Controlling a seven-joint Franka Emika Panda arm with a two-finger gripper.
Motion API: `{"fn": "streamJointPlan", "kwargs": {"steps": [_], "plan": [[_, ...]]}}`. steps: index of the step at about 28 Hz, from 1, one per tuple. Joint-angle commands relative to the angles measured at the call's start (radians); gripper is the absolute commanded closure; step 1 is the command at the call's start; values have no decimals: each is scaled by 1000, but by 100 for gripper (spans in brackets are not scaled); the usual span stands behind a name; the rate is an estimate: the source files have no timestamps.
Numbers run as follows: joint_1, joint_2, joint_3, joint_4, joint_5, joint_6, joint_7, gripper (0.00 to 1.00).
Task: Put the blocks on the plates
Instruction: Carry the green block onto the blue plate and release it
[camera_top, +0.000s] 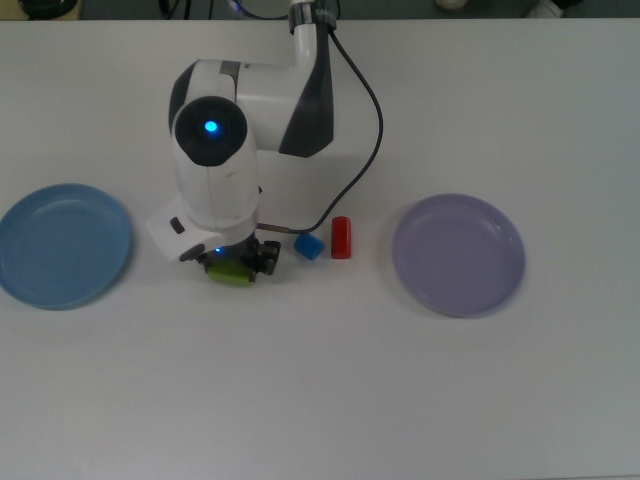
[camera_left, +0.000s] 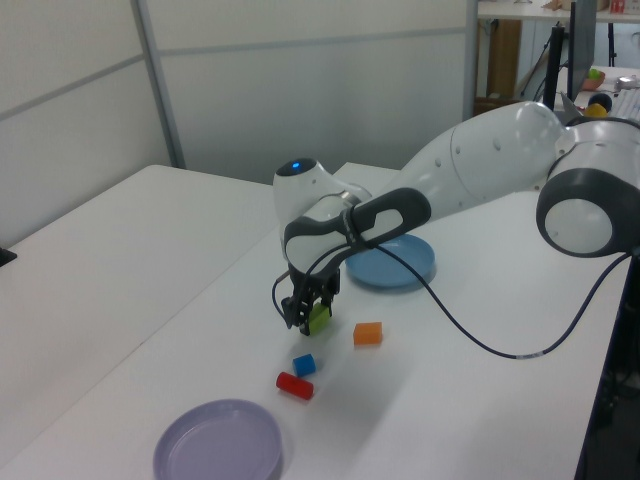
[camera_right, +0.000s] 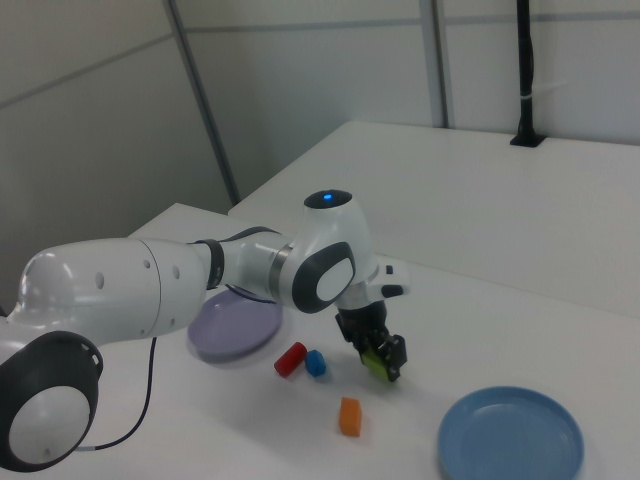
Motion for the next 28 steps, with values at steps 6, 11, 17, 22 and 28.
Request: {"fn": "streamJointPlan", "kwargs": {"steps": [6, 11, 17, 22, 28], "plan": [[-146, -85, -10, 12, 21, -28, -17, 100], [-224, -85, -10, 12, 24, -28, -128, 100], [-319, -74, -6, 24, 21, -17, -255, 97], [-330, -59, -6, 23, 24, -17, -306, 84], [-330, -58, -3, 17, 42, -19, -315, 10]]}}
